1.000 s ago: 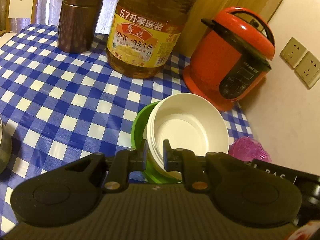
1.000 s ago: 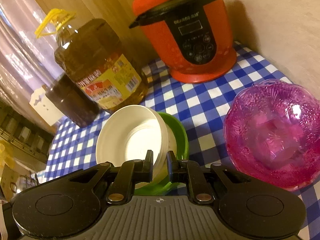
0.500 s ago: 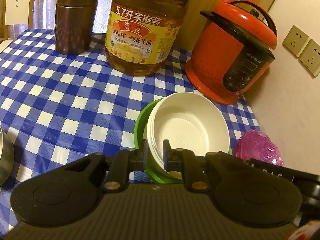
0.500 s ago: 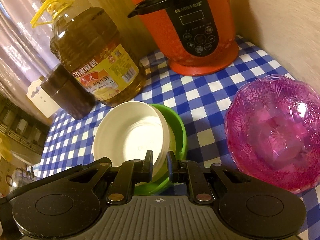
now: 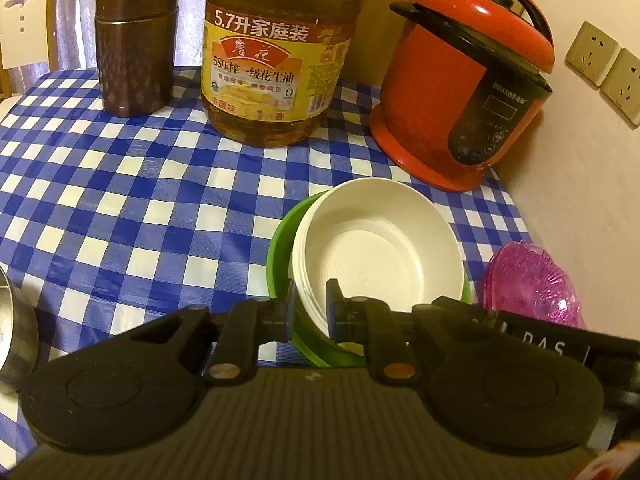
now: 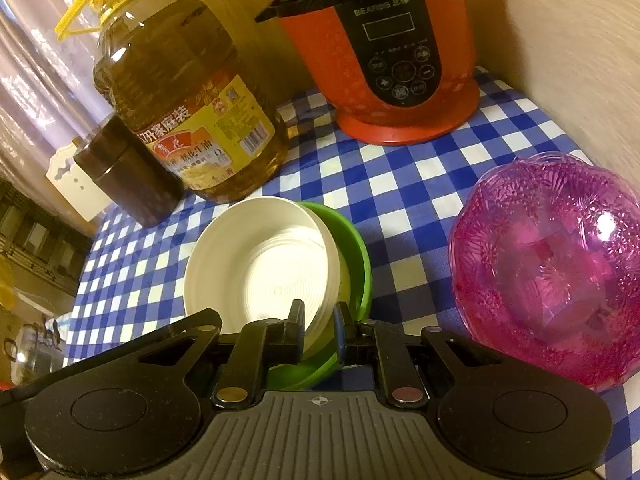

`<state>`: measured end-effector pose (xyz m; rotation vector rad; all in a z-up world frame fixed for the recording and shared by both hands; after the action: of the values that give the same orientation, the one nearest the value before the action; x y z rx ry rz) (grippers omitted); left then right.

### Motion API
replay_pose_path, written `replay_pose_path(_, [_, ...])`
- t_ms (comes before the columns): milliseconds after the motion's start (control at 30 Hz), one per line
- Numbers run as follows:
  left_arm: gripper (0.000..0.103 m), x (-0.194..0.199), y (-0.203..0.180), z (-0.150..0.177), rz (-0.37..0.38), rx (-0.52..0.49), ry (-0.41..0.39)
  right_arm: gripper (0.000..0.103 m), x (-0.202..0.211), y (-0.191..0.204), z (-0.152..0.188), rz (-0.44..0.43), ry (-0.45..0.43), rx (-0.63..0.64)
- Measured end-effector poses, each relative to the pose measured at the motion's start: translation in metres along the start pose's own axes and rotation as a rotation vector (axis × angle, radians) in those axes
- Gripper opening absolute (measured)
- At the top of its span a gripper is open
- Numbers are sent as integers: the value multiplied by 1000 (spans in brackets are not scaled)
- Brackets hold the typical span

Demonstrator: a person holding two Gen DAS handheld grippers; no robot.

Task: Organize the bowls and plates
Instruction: 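Carry the cream container to the green bowl and lower it inside, then open both grippers and pull back from the green bowl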

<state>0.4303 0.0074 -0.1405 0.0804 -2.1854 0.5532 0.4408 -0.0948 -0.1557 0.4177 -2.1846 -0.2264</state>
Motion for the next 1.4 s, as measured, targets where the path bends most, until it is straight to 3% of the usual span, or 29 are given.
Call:
replay_pose_path(267, [16, -1, 0, 0, -1, -14, 1, 17, -3, -1, -1, -16, 15, -8])
replay_pose_path(500, [34, 9, -5, -8, 5, -39, -58, 38, 4, 1, -8, -35, -23, -10])
replay_pose_path(967, [34, 57, 7, 0, 61, 28, -98, 39, 45, 1, -3, -49, -89, -56])
replay_pose_path(1400, [35, 114, 48, 54, 33, 72, -62, 39, 85, 33, 61, -24, -36, 16])
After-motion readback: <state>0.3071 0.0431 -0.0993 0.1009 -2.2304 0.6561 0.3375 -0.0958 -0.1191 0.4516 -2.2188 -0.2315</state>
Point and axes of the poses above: each gripper's, at about its wrist camera, not at the fingertips, and x roughly against the way its jaws point, y to its left, z to its underside, the point moved 10 cm from there along -x, roughly the way its jaws point, and after that the axes turned 13 degrees about x, right-handed, at the moved point
